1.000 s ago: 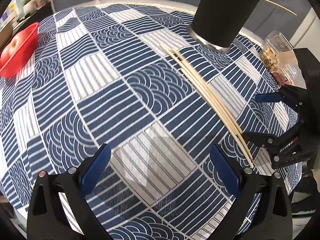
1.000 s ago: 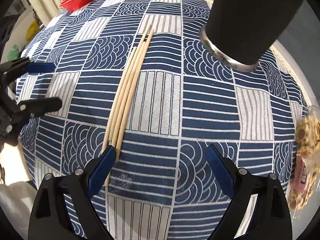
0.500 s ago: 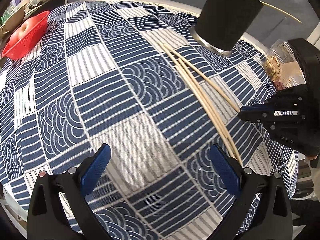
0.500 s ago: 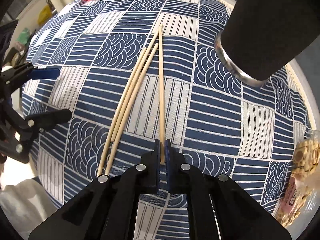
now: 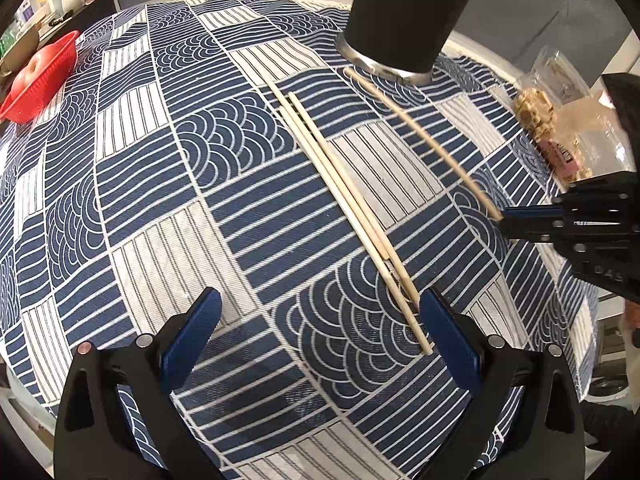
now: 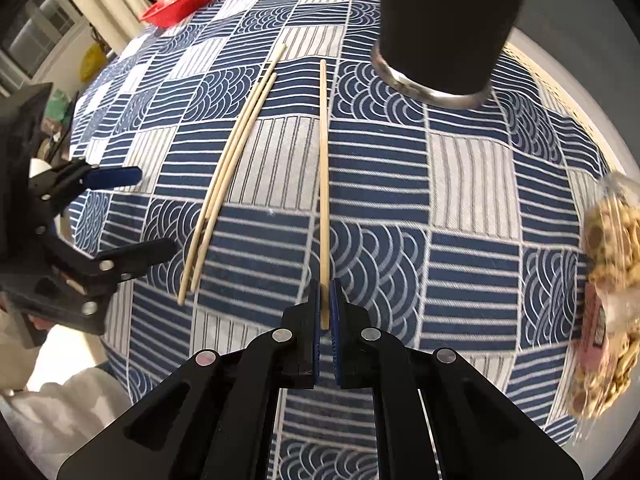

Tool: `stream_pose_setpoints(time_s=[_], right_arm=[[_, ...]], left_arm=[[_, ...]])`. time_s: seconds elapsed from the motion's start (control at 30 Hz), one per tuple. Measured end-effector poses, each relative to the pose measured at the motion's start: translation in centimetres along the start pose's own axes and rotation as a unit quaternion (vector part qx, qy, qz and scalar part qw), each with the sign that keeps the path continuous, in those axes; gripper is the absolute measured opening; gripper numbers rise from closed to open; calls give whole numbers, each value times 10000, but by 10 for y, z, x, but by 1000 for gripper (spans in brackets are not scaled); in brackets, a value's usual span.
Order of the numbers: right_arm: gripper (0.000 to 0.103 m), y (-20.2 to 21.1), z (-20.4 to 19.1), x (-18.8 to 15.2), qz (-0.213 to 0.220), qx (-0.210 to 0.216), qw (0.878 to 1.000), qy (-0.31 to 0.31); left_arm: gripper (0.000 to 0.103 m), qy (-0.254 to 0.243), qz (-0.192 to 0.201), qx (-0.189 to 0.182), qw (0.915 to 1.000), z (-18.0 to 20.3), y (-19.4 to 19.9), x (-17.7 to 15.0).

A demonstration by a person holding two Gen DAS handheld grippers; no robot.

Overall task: Organize utensils
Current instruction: 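Close the right tool on one chopstick and lift its end, then grasp another chopstick with the left tool while the right tool holds its chopstick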

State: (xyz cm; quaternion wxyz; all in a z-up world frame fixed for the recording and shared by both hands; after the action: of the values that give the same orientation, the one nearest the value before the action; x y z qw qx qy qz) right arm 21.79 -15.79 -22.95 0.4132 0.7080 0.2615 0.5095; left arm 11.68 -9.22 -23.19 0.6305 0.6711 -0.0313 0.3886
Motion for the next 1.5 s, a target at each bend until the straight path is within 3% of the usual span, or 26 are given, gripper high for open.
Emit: stream_pose_setpoints(time_s=[0.57, 0.67, 0.77, 0.8, 0.83, 0.93, 1.17, 1.5], right_arm=[[5, 32, 11, -43, 181, 143, 9986, -485], [5, 35, 13, -47, 205, 147, 9980, -584], [5, 37, 13, -48, 237, 165, 9973, -671], [5, 39, 13, -48, 259, 173, 9971, -693], [5, 40, 13, -47, 275, 178, 9970, -708], [5, 47, 13, -45, 385, 237, 9955, -837], [5, 68, 12, -35, 608, 403, 9911, -1111], [5, 102, 7, 11, 859, 358, 9924, -811]], left_arm=[[97, 118, -328, 925, 9951, -1, -13, -6], [80, 163, -334, 915, 9951, 2, -12, -2], [39, -45, -329, 737, 9967, 9, -8, 4], [17, -67, -365, 667, 9971, 9, -7, 4], [6, 44, -465, 567, 9973, 8, -7, 3], [5, 390, -607, 371, 9967, -2, -5, 0], [5, 538, -725, 258, 9956, -18, 5, -12], [5, 661, -476, 297, 9962, -52, 43, 7]])
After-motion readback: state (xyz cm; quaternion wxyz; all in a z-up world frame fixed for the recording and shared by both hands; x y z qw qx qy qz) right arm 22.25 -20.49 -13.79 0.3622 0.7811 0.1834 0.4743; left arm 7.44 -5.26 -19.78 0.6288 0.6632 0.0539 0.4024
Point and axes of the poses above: each gripper's, at about its wrist camera, not at the fingertips, and y roughly against the way its jaws point, z to its right, x to its top, the point moved 9 cm from there along -y, roughly the way its jaws point, and after that the axes turned 14 degrees about z, right-handed, at the moved point
